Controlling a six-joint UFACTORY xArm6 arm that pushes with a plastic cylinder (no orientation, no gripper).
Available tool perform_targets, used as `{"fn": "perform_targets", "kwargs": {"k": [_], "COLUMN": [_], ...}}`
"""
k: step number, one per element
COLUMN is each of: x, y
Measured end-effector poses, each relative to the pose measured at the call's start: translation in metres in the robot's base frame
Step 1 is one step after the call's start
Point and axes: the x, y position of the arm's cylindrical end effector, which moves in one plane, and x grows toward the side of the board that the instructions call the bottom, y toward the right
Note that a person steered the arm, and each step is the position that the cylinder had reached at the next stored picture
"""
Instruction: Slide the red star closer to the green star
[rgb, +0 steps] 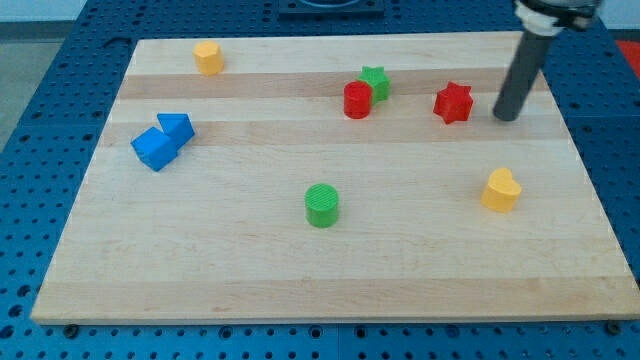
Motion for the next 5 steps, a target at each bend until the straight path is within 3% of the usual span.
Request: {"fn": "perform_targets", "kwargs": {"k": [1,3,5], "x": [-0.009,-0.022,-0.023], "y": [-0.034,-0.029,-0.065]}}
